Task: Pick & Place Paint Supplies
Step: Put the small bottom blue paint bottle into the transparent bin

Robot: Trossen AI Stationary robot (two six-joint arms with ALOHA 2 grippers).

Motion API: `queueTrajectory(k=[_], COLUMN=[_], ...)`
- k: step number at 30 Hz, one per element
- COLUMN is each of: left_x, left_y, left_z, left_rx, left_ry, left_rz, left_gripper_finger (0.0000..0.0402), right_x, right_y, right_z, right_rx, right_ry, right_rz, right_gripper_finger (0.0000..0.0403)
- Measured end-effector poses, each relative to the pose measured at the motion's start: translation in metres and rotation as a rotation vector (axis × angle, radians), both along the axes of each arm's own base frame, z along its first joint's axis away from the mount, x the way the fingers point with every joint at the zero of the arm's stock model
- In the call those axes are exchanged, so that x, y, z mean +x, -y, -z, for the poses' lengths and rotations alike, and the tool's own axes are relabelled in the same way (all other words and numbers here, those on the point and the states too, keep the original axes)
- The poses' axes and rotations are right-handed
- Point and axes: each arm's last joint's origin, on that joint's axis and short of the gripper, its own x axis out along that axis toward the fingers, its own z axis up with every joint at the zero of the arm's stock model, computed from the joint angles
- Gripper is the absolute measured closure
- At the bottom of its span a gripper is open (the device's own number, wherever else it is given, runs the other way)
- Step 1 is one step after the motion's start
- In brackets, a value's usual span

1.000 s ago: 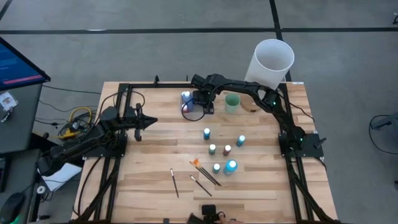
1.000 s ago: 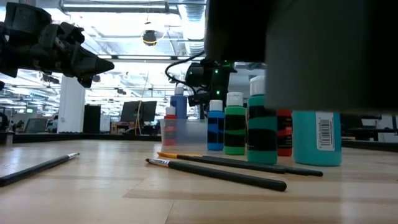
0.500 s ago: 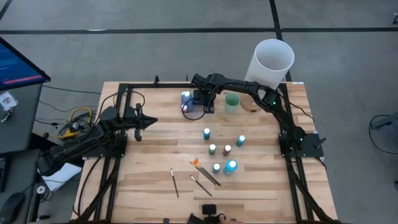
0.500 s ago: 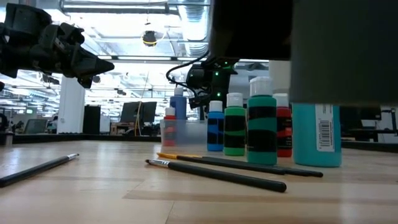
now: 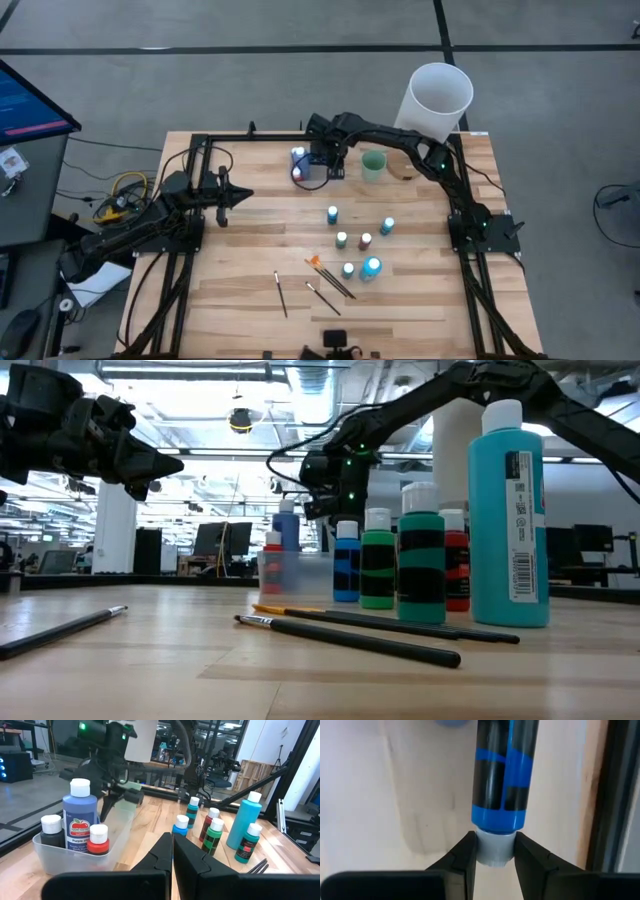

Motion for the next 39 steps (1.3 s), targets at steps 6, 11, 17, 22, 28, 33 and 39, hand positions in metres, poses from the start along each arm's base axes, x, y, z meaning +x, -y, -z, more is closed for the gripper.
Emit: queueTrajectory(k=[6,11,17,22,28,33,39], left_x=[0.0,0.0,0.0,0.0,0.0,0.0,0.0], left_y=[0.0,0.0,0.0,0.0,-0.002,-0.002,-0.005], left_z=[0.0,0.0,0.0,0.0,0.0,-0.001,-0.001], left_rx=[0.001,0.002,0.002,0.002,-0.026,-0.057,-0.179], left_ry=[0.0,0.0,0.0,0.0,0.006,0.019,0.053], left_rz=[-0.001,0.0,0.0,-0.013,-0.067,-0.07,-0.148], left_gripper_finger=[0.0401,0.0401,0.0401,0.0401,0.0385,0.0331,0.0228], right_x=[0.003,-0.001,-0.011,-0.014,-0.006,-0.004,-0.01], right_y=[0.0,0.0,-0.004,-0.024,-0.051,-0.069,-0.097], right_z=[-0.033,-0.059,-0.079,-0.087,-0.088,-0.094,-0.118], right_rx=[-0.014,-0.075,-0.134,-0.196,-0.305,-0.384,-0.396], right_ry=[0.037,0.017,-0.049,-0.149,-0.217,-0.261,-0.208], right_rz=[0.016,0.041,0.072,0.051,-0.003,-0.026,-0.022], right_gripper_finger=[0.0307,0.0307,0.0307,0.0307,0.0307,0.0307,0.0307])
